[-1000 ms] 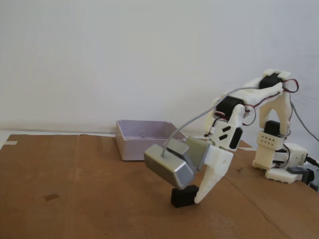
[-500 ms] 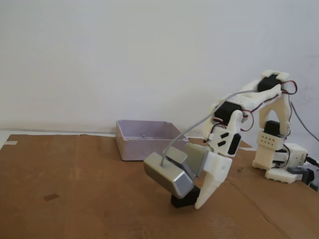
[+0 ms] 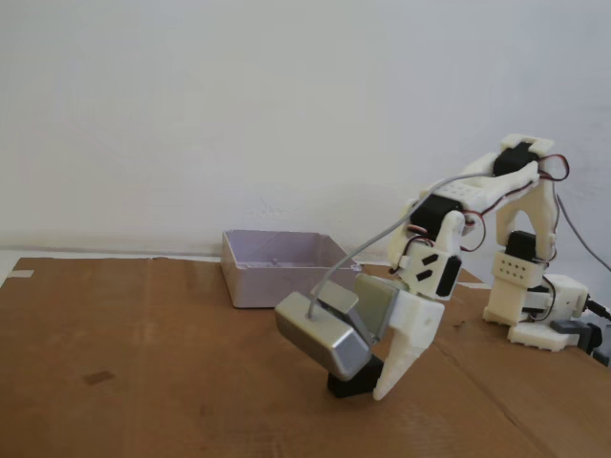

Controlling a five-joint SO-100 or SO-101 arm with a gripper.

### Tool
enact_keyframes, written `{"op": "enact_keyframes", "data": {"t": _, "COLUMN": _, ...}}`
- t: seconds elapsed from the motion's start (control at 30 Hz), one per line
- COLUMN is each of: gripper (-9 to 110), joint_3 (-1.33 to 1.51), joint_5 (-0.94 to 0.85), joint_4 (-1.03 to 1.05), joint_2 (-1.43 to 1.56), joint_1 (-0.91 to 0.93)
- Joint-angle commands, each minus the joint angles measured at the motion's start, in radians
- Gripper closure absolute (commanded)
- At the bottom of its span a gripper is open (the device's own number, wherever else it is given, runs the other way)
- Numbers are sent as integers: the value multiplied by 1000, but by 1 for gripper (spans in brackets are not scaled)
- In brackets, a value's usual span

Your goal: Grasp a block and put it in the box.

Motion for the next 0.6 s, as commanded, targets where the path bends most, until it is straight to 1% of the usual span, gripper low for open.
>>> {"op": "enact_keyframes", "data": {"t": 0.0, "gripper": 68, "joint_3": -49, "joint_5": -11, "joint_4": -25, "joint_2": 41, "joint_1": 12}}
{"op": "enact_keyframes", "data": {"t": 0.57, "gripper": 68, "joint_3": -11, "joint_5": -11, "joint_4": -25, "joint_2": 43, "joint_1": 58}}
